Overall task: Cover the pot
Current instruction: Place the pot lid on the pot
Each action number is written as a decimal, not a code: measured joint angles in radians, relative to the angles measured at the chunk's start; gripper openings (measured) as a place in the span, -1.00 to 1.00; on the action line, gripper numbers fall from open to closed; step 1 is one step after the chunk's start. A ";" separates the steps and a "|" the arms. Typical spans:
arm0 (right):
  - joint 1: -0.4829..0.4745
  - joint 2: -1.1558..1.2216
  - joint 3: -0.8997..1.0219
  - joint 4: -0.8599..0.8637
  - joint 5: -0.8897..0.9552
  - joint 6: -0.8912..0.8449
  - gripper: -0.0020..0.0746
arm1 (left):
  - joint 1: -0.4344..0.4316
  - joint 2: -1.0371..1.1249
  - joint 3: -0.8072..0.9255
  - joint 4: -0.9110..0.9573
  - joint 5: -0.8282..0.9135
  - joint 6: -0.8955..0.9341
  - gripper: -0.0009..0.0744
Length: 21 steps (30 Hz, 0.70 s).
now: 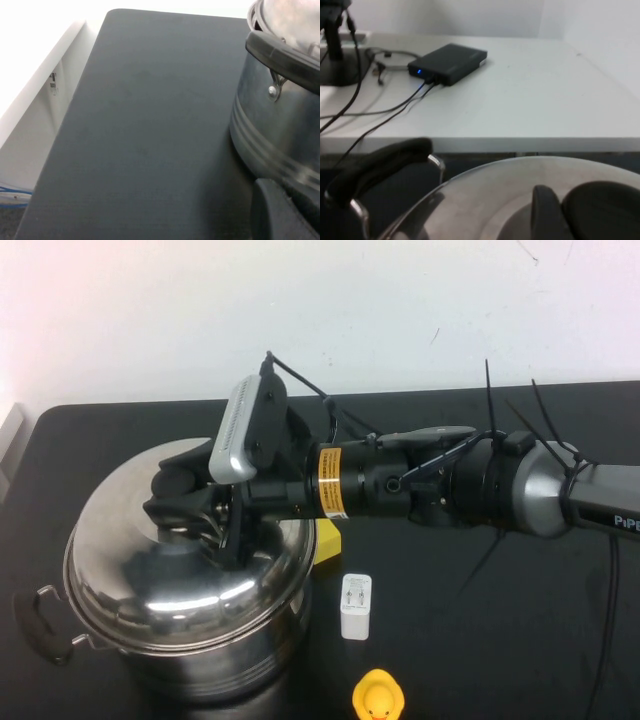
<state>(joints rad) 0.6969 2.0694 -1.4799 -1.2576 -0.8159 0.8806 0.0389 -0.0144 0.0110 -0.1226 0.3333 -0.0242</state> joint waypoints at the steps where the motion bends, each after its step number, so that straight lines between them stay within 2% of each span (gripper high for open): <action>1: 0.000 0.000 0.000 -0.012 0.000 0.005 -0.04 | 0.000 0.000 0.000 0.000 0.000 0.000 -0.98; 21: 0.000 0.000 0.000 -0.029 -0.002 0.015 -0.04 | 0.000 0.000 0.000 0.000 0.000 -0.002 -0.98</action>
<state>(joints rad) 0.6969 2.0694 -1.4799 -1.2864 -0.8177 0.8956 0.0389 -0.0144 0.0110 -0.1226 0.3333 -0.0260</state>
